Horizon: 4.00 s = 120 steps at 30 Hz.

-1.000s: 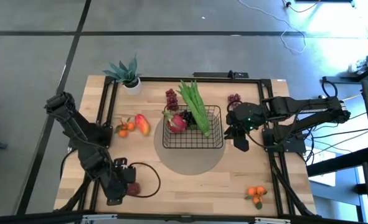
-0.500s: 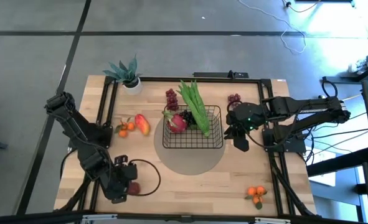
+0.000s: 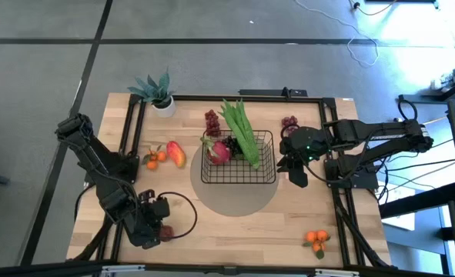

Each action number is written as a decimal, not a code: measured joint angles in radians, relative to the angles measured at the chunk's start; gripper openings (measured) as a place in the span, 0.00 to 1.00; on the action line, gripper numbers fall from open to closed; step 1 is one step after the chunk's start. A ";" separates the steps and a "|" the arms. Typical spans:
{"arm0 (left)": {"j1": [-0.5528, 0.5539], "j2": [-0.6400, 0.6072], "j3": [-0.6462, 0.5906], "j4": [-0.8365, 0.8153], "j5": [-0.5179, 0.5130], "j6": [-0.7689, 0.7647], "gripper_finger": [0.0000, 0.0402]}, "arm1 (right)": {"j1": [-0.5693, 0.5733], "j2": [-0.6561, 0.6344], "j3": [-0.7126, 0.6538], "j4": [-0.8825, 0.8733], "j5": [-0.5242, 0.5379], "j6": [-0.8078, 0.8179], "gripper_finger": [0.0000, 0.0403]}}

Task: Build produce basket
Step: Put the red apple into the black wire basket

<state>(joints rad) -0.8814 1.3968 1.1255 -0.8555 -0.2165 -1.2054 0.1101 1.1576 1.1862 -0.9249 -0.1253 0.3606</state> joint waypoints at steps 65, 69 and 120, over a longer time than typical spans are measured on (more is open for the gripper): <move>-0.086 0.176 -0.101 0.244 -0.037 0.006 0.80 | 0.000 0.000 0.000 0.001 0.000 -0.001 0.21; -0.086 0.176 -0.149 0.294 -0.042 0.008 0.80 | 0.000 0.000 0.000 0.001 0.000 -0.002 0.21; 0.049 0.105 -0.135 0.340 -0.014 -0.024 0.55 | 0.000 0.000 0.000 0.002 0.000 -0.002 0.21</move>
<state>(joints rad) -0.8325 1.5016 0.9906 -0.5159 -0.2303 -1.2298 0.1097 1.1572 1.1858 -0.9230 -0.1249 0.3588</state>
